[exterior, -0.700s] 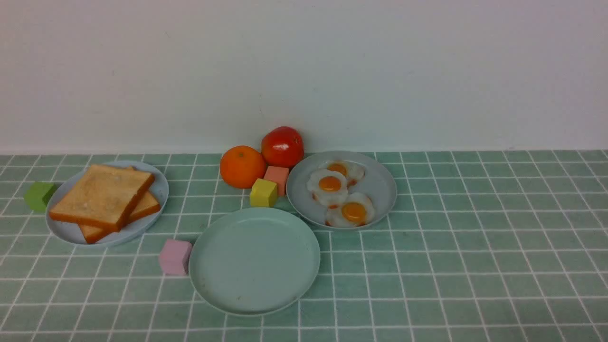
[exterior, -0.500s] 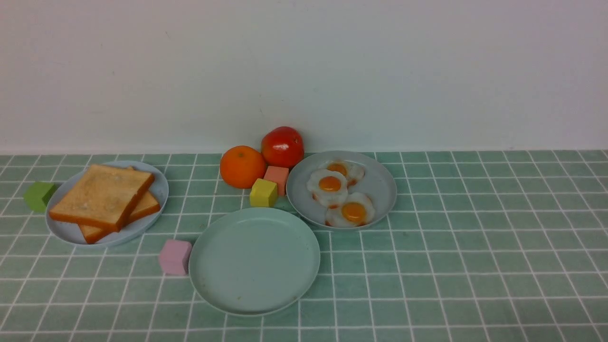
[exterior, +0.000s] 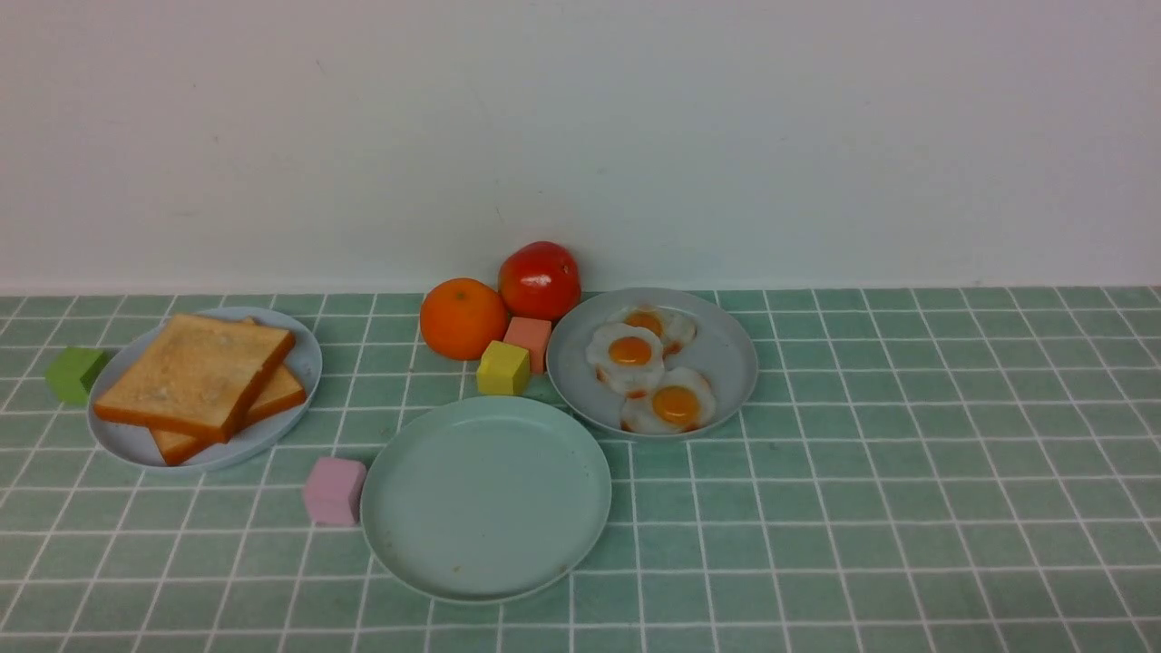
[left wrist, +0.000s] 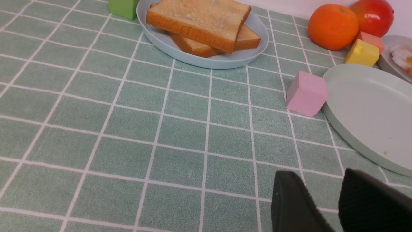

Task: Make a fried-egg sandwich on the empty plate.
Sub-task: Use the left arm to grab a slice of bread

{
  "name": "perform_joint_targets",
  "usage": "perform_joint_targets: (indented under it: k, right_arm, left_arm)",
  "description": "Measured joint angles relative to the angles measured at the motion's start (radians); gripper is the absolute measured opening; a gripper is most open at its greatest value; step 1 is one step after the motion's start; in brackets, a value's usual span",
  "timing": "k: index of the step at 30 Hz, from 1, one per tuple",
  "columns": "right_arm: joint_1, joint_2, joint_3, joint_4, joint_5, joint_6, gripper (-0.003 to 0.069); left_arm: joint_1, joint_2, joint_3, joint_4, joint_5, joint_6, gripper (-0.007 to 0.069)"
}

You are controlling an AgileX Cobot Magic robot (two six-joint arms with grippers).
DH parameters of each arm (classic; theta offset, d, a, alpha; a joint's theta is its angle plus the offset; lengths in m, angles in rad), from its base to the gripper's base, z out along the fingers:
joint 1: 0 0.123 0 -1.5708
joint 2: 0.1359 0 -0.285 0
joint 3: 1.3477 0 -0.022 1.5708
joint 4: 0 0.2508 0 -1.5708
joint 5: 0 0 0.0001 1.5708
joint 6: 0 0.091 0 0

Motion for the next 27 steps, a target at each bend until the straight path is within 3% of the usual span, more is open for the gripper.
perform_joint_targets:
  k: [5, 8, 13, 15, 19, 23, 27]
  right_arm:
    - [0.000, 0.000, 0.000, 0.000, 0.000, 0.000, 0.0239]
    - [0.000, 0.000, 0.000, 0.000, 0.000, 0.000, 0.0239]
    - [0.000, 0.000, 0.000, 0.000, 0.000, 0.000, 0.0239]
    - [0.000, 0.000, 0.000, 0.000, 0.000, 0.000, 0.0239]
    - [0.000, 0.000, 0.000, 0.000, 0.000, 0.000, 0.0239]
    - [0.000, 0.000, 0.000, 0.000, 0.000, 0.000, 0.0239]
    - [0.000, 0.000, 0.000, 0.000, 0.000, 0.000, 0.0239]
  left_arm:
    - [0.000, 0.000, 0.000, -0.001, -0.005, 0.000, 0.0238]
    - [0.000, 0.000, 0.000, -0.116, -0.103, -0.078, 0.0238]
    - [0.000, 0.000, 0.000, -0.441, -0.288, -0.294, 0.0238]
    - [0.000, 0.000, 0.000, -0.504, -0.350, -0.319, 0.0238]
    - [0.000, 0.000, -0.009, -0.527, -0.354, -0.325, 0.0237]
    - [0.000, 0.020, -0.101, -0.490, -0.226, -0.263, 0.0188]
    - [0.000, 0.190, -0.282, -0.443, -0.038, -0.076, 0.0051]
